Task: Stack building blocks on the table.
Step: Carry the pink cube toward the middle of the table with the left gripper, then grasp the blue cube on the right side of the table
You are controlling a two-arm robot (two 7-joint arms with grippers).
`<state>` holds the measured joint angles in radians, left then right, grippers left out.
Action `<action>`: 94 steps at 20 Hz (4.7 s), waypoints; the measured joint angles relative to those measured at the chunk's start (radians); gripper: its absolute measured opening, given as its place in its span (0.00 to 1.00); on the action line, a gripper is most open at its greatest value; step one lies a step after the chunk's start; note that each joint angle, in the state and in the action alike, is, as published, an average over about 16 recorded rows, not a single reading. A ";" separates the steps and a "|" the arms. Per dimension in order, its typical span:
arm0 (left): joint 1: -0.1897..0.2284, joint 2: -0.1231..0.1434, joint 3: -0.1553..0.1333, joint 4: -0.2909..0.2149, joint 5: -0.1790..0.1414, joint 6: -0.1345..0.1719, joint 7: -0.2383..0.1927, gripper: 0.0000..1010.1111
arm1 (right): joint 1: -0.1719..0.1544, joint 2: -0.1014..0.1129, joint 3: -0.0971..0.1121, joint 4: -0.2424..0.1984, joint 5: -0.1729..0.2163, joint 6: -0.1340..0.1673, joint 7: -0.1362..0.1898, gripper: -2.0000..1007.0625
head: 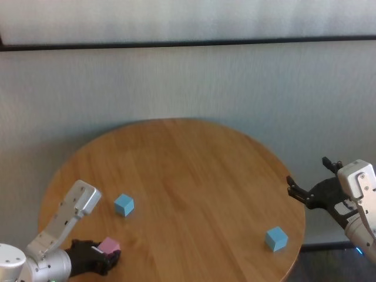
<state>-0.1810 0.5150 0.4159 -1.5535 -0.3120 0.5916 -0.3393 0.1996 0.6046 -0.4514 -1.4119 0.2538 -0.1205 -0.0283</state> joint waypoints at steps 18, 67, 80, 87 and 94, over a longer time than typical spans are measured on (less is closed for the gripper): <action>-0.128 -0.060 0.142 0.052 0.106 -0.091 -0.141 0.39 | 0.000 0.000 0.000 0.000 0.000 0.000 0.000 0.99; -0.213 -0.123 0.133 0.149 0.027 -0.219 -0.244 0.97 | 0.000 0.000 0.000 0.000 0.000 0.000 0.000 0.99; -0.089 -0.138 -0.058 0.050 0.037 -0.413 0.047 0.99 | 0.000 0.000 0.000 0.000 0.000 0.000 0.000 0.99; -0.039 -0.148 -0.118 0.045 0.059 -0.445 0.114 0.99 | 0.000 0.000 0.000 0.000 0.000 0.000 0.000 0.99; -0.017 -0.151 -0.141 0.051 0.063 -0.444 0.138 0.99 | 0.000 0.000 0.000 0.000 0.000 0.000 0.001 0.99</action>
<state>-0.1980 0.3641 0.2746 -1.5025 -0.2489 0.1477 -0.2014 0.1995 0.6047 -0.4512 -1.4121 0.2540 -0.1202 -0.0274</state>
